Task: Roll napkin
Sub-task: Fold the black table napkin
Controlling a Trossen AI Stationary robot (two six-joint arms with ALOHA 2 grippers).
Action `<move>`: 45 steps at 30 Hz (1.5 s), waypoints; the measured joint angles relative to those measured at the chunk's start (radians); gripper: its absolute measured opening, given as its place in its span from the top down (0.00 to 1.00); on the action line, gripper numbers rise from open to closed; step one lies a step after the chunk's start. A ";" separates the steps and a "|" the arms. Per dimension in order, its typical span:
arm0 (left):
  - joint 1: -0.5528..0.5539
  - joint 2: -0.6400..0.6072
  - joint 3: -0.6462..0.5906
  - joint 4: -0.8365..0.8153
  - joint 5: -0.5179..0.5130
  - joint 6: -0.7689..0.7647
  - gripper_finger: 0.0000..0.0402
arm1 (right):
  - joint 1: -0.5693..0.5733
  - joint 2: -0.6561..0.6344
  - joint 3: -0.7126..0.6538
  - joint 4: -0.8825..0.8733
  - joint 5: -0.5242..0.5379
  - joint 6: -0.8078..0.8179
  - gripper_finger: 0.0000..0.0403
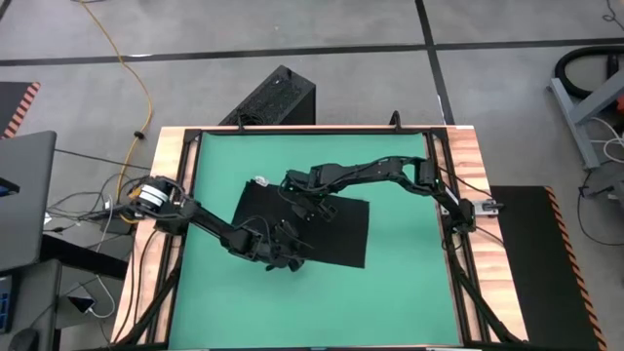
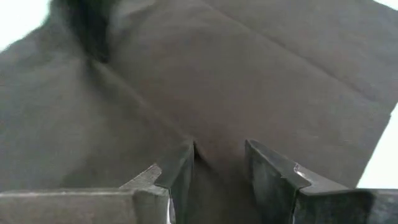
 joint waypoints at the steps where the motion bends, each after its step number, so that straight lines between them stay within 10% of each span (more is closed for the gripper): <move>1: 0.000 0.010 0.001 -0.004 0.008 -0.001 0.67 | 0.000 0.000 0.000 0.000 0.000 0.000 0.96; 22: 0.021 0.024 0.049 -0.124 0.084 -0.020 1.00 | 0.000 -0.014 0.000 -0.001 0.006 0.046 0.96; 45: 0.033 -0.499 0.048 -0.705 -0.059 0.413 1.00 | -0.016 -0.325 -0.001 0.008 0.080 0.195 0.96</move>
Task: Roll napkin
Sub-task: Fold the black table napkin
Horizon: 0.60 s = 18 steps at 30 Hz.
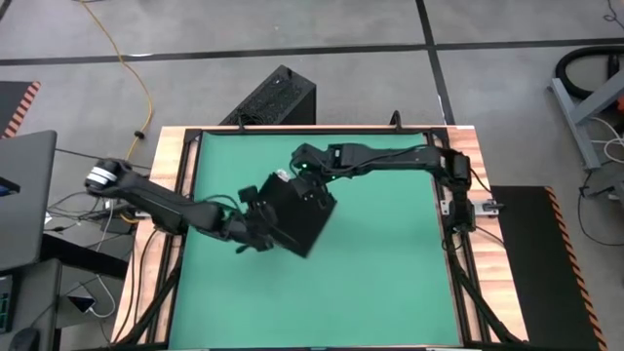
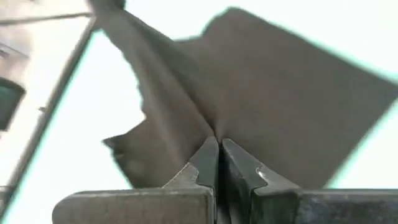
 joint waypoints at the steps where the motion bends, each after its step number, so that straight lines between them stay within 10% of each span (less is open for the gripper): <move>1: 0.005 -0.035 0.000 -0.018 -0.013 0.026 1.00 | 0.000 -0.009 0.000 0.000 0.002 0.006 0.96; 18: 0.318 -0.309 0.000 -0.114 0.130 0.620 1.00 | -0.049 -0.063 0.002 0.069 0.128 0.042 0.97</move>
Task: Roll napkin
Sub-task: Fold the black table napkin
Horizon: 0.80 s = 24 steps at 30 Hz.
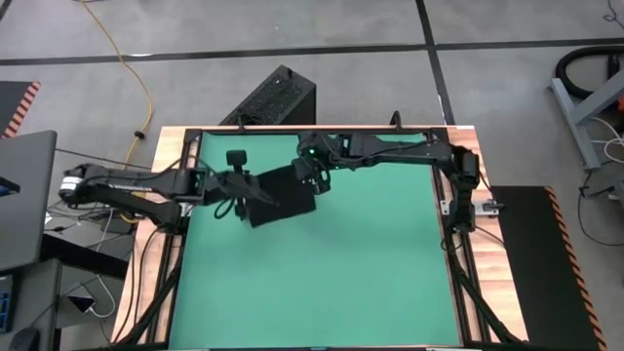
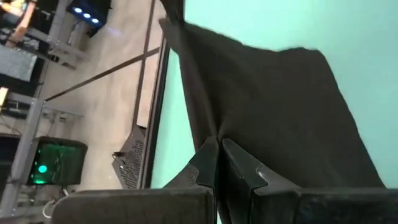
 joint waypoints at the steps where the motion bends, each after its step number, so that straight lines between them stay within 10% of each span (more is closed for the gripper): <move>1: 0.030 0.001 0.000 0.000 0.018 0.035 1.00 | -0.008 0.000 0.000 0.014 0.001 0.000 0.97; 16: 0.355 0.035 0.000 0.148 0.102 0.702 1.00 | -0.098 0.000 -0.001 0.171 0.144 0.018 0.97; 24: 0.359 0.034 0.000 0.111 0.085 0.707 1.00 | -0.069 0.000 -0.002 0.114 0.209 0.078 0.98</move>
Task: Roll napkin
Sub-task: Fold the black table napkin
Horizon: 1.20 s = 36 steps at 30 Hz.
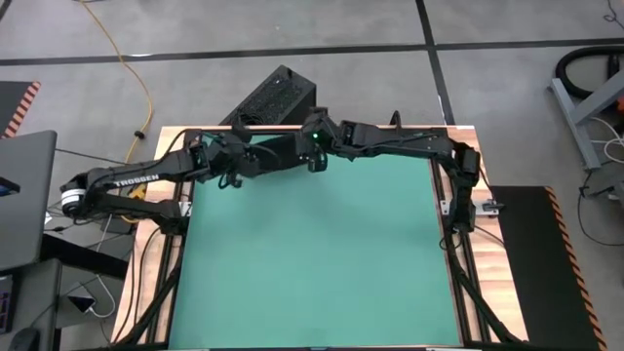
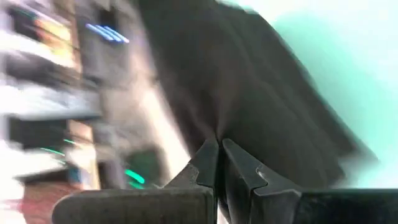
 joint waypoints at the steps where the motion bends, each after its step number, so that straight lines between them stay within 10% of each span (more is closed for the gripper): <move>1: -0.006 0.000 -0.006 -0.047 0.007 -0.011 1.00 | 0.007 0.000 -0.001 -0.017 0.002 0.018 0.98; 18: -0.215 0.001 -0.076 -0.217 0.553 -0.483 1.00 | 0.204 0.000 -0.160 -0.132 -0.114 0.208 0.92; 36: -0.416 0.001 -0.274 0.015 0.577 -0.677 1.00 | 0.263 0.091 -0.172 0.164 -0.448 -0.052 0.58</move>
